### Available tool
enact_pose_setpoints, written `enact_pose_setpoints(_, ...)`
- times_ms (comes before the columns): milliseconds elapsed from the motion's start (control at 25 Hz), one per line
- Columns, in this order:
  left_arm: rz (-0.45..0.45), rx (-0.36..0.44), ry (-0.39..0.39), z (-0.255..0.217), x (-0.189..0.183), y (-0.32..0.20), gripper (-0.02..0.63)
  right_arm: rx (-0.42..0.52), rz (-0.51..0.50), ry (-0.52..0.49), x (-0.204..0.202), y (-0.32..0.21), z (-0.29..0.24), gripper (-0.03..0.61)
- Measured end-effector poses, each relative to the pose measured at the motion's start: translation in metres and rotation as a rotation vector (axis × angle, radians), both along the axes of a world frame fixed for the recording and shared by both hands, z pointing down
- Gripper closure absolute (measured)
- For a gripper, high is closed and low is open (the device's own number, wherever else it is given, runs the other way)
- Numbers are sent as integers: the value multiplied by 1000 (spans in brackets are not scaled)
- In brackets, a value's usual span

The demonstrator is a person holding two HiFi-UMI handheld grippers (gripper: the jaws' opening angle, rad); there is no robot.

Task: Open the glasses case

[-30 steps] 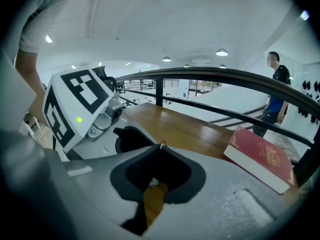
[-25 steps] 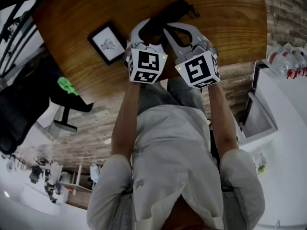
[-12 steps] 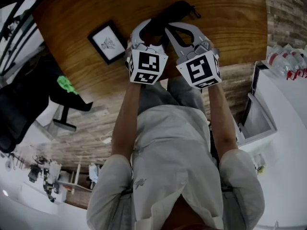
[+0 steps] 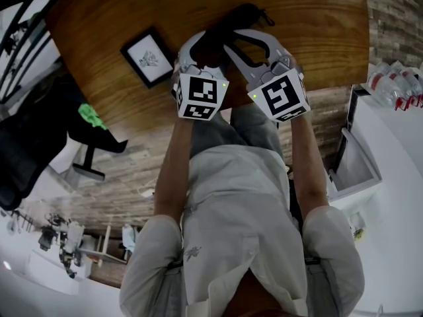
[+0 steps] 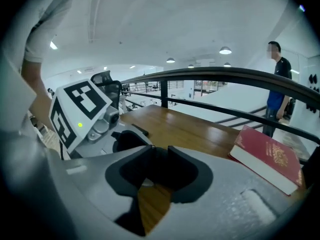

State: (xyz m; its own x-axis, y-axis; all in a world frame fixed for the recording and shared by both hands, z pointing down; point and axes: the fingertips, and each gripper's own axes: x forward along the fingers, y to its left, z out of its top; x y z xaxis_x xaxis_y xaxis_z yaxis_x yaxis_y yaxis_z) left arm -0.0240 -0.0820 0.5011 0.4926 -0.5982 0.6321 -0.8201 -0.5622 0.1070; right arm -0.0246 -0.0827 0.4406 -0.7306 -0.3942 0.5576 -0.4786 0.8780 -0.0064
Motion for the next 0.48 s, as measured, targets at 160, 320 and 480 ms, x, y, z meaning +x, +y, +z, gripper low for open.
enact_pose_setpoints(160,8,3,-6,0,2,1,331,4,-52,9,-15,6,5,456)
enact_pose_setpoints(320,28,12,-47,0,-1,0,333,-38,-98,9,-21,10,8,497)
enact_pose_setpoints(480,54,16,-72,1,1,1,333,-39,-111,47,-19,11,9,552)
